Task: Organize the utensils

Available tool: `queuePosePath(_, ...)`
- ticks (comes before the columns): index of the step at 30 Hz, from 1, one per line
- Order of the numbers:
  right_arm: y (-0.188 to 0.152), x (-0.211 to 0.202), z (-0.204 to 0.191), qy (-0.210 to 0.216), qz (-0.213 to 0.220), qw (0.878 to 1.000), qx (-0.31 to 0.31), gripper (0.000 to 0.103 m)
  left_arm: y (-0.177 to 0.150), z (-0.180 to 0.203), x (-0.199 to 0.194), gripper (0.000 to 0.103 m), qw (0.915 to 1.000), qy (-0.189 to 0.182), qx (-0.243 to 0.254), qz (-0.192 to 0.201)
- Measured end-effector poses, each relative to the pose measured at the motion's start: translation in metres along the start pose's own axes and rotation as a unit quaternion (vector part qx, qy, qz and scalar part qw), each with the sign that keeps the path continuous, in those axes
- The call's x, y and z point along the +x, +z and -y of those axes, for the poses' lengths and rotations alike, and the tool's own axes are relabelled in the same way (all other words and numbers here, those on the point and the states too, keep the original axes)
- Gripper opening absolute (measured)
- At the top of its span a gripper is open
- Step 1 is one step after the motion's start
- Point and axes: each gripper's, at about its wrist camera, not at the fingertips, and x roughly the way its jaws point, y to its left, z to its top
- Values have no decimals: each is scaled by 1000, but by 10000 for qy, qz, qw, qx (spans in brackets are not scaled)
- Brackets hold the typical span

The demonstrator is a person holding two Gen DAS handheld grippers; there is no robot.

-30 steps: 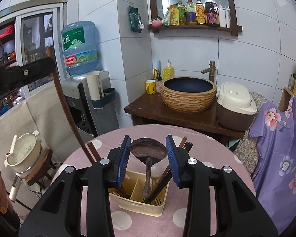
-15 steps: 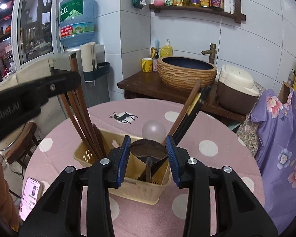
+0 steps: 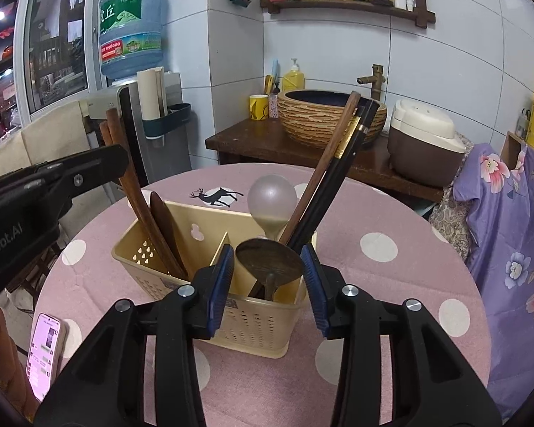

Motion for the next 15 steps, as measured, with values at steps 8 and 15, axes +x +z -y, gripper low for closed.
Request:
queuePosePath(8, -20, -47, 5, -86, 508, 9986, 66, 69, -27, -7, -57, 79, 9976, 184, 16, 666)
queuePosePath(15, -80, -107, 7, -303, 871, 9956, 184, 94, -93, -20, -118, 98, 9926, 307, -224, 1150)
